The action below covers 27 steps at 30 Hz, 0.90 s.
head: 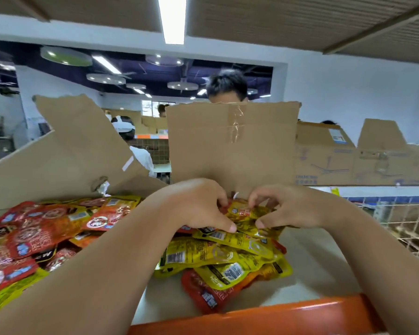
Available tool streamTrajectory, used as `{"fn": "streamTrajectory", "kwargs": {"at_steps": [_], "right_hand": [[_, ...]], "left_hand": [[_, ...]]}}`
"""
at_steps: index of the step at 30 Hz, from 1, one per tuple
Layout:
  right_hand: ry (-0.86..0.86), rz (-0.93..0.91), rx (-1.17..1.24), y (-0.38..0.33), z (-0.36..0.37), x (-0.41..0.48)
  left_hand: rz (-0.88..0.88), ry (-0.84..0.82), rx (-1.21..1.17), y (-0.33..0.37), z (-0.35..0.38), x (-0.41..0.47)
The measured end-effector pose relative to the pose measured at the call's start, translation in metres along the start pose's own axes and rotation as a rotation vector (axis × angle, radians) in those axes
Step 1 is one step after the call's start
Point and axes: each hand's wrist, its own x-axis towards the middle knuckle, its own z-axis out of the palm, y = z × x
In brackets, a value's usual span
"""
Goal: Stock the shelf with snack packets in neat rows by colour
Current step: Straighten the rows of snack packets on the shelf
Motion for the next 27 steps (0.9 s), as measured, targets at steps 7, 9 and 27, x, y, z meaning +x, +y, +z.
{"fn": "streamTrajectory", "kwargs": {"at_steps": [7,9,27], "right_hand": [[0.056,0.023,-0.069,-0.004,-0.001,-0.003],[0.115,0.029,-0.035,-0.007,-0.003,-0.006],[0.627,0.356,0.369,0.131,-0.075,-0.143]], "left_hand": [[0.038,0.059,0.044,0.001,-0.003,-0.001],[0.036,0.077,0.061,0.002,-0.003,0.001],[0.071,0.230,-0.044,0.144,0.021,0.038]]}}
